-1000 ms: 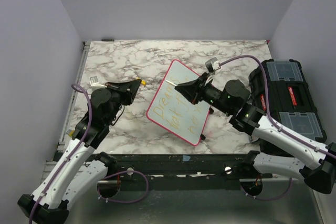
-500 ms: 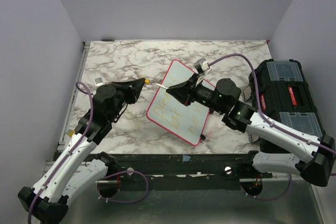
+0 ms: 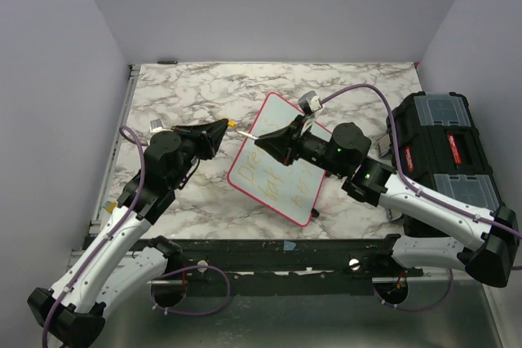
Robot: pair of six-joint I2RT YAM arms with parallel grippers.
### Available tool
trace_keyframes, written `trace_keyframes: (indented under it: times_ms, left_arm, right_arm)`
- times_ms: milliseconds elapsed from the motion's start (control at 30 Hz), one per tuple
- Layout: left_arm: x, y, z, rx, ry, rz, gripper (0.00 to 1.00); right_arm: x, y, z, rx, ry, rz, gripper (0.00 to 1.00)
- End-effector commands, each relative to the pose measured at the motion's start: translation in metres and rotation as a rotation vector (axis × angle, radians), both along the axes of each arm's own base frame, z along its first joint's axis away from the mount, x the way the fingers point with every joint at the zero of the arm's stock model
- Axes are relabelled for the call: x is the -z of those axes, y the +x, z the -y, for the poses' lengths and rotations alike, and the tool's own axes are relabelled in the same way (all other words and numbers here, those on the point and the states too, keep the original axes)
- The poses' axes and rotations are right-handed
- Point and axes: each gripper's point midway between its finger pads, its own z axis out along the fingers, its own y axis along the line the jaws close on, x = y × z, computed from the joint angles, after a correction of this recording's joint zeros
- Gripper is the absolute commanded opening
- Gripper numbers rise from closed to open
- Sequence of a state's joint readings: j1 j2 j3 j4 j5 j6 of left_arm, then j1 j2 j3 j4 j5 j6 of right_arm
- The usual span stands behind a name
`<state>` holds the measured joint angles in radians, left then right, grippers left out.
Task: Write a sentence on the whiteboard
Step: Close the whiteboard marker at the center of the board.
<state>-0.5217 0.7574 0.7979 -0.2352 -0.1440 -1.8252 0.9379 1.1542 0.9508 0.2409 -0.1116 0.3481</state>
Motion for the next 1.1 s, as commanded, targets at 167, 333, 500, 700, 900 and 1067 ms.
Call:
trace_keyframes:
  times_ms: [167, 333, 500, 700, 900, 1067]
  left_arm:
    - [-0.0069, -0.0023, 0.0062, 0.030, -0.025, 0.033, 0.00]
    - [-0.0037, -0.0023, 0.0060, 0.029, -0.026, 0.031, 0.00]
    - [-0.0042, -0.0027, 0.0059, 0.029, -0.027, 0.032, 0.00]
    - [-0.0025, -0.0024, 0.0081, 0.039, -0.025, 0.028, 0.00]
    - [-0.0023, -0.0019, 0.0104, 0.049, -0.027, 0.029, 0.00]
    - [-0.0011, -0.0024, 0.0108, 0.052, -0.029, 0.030, 0.00]
  right_arm:
    - [-0.0133, 0.0049, -0.0044, 0.020, 0.043, 0.020, 0.01]
    - [-0.0120, 0.0067, -0.0052, 0.026, 0.045, 0.017, 0.01]
    - [-0.0123, 0.0077, -0.0059, 0.029, 0.046, 0.017, 0.01]
    - [-0.0122, 0.0095, -0.0067, 0.034, 0.044, 0.017, 0.01]
    - [-0.0126, 0.0111, -0.0059, 0.044, 0.046, 0.018, 0.01]
    - [-0.0119, 0.0118, -0.0051, 0.050, 0.045, 0.015, 0.01]
